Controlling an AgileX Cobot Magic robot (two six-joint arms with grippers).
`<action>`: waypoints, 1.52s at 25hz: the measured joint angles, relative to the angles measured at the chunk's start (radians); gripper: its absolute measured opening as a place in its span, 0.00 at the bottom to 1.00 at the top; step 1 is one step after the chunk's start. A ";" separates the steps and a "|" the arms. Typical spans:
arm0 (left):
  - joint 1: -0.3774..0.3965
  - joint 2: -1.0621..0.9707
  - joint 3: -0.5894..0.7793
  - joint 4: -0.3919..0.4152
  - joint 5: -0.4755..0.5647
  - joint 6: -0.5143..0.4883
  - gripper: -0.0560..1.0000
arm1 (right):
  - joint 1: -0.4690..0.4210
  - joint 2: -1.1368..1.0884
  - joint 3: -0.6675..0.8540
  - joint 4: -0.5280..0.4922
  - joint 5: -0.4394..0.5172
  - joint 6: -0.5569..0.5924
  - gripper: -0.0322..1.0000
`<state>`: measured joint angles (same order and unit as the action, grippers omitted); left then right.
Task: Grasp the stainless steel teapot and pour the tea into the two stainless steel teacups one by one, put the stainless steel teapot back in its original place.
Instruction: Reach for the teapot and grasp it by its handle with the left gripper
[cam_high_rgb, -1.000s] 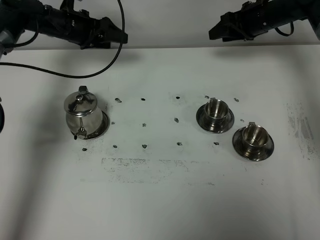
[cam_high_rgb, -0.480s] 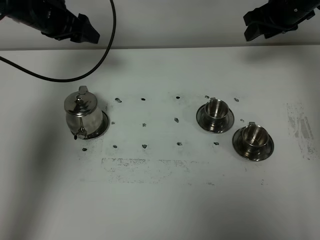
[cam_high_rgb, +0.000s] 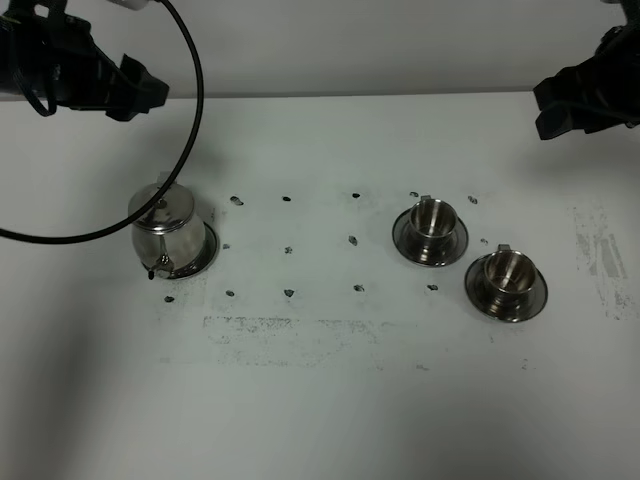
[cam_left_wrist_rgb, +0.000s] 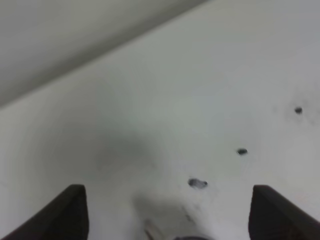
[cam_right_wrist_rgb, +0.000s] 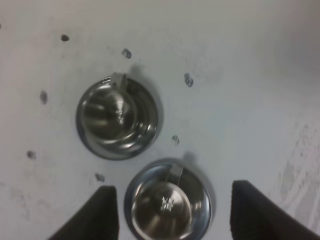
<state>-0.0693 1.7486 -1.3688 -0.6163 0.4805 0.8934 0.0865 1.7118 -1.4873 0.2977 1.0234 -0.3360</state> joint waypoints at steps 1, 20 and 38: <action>0.000 -0.015 0.013 -0.003 -0.030 0.002 0.67 | 0.000 -0.050 0.051 0.000 -0.017 0.000 0.50; -0.086 -0.021 0.035 0.607 -0.028 -0.690 0.67 | 0.000 -0.805 0.641 0.000 -0.118 0.068 0.49; -0.150 0.283 -0.434 0.705 0.334 -0.802 0.67 | 0.000 -1.376 0.922 -0.111 0.034 0.176 0.45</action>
<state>-0.2197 2.0317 -1.8024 0.0887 0.8147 0.0910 0.0865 0.3354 -0.5654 0.1870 1.0577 -0.1601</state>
